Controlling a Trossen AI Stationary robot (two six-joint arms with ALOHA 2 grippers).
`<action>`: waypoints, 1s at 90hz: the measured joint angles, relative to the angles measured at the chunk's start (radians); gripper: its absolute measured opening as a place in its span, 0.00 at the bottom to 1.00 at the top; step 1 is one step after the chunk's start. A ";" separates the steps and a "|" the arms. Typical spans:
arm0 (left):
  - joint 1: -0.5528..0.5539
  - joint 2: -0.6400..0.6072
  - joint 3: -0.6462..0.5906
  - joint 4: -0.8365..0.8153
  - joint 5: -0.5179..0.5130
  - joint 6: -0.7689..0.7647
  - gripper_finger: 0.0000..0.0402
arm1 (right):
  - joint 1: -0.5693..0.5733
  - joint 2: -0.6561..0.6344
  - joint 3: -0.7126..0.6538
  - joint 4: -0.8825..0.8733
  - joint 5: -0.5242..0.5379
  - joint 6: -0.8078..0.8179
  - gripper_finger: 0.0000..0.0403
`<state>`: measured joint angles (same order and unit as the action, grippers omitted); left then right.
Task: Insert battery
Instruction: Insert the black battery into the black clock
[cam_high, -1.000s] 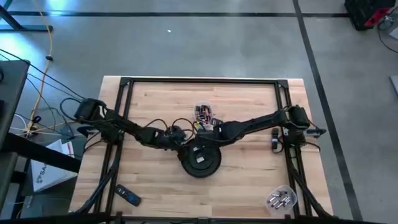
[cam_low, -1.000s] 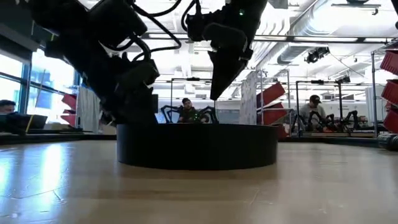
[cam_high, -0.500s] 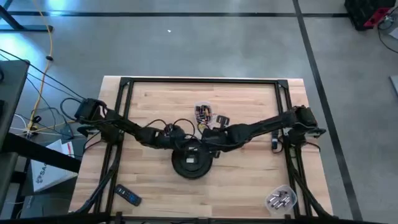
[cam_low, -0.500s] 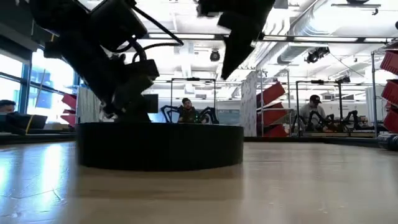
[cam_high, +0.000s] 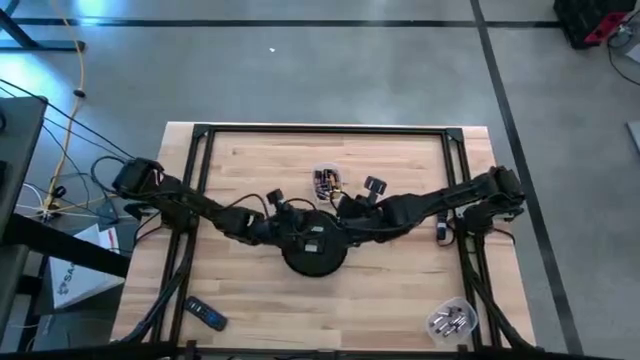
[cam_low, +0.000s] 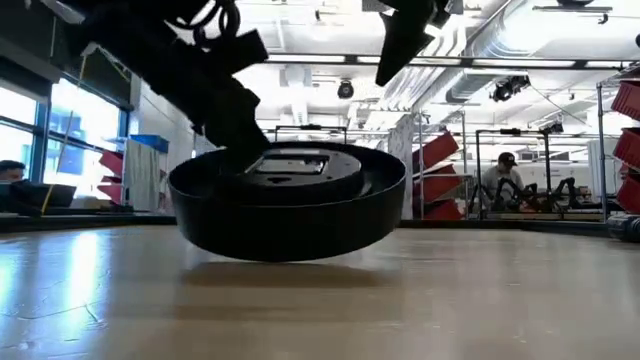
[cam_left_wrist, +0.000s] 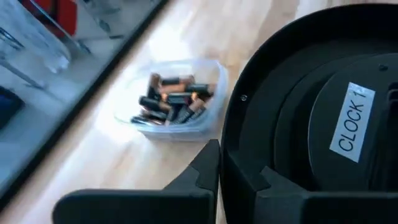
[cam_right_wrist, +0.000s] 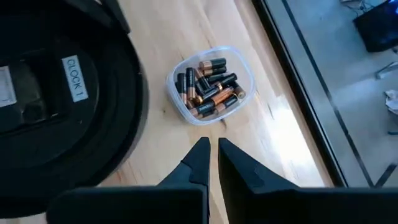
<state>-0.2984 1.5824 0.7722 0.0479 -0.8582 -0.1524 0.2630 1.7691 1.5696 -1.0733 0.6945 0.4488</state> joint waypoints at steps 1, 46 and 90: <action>-0.005 -0.001 0.002 0.000 -0.012 0.006 0.00 | 0.000 0.000 0.000 0.002 0.000 0.001 0.00; -0.124 -0.039 0.024 0.038 -0.215 0.157 0.00 | -0.005 0.000 -0.002 0.026 0.017 -0.003 0.00; -0.107 -0.040 0.024 -0.329 -0.057 -0.291 0.00 | -0.040 0.000 -0.002 0.142 -0.018 -0.123 0.00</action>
<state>-0.4055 1.5425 0.7963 -0.2808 -0.9151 -0.4436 0.2232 1.7693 1.5673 -0.9314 0.6768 0.3259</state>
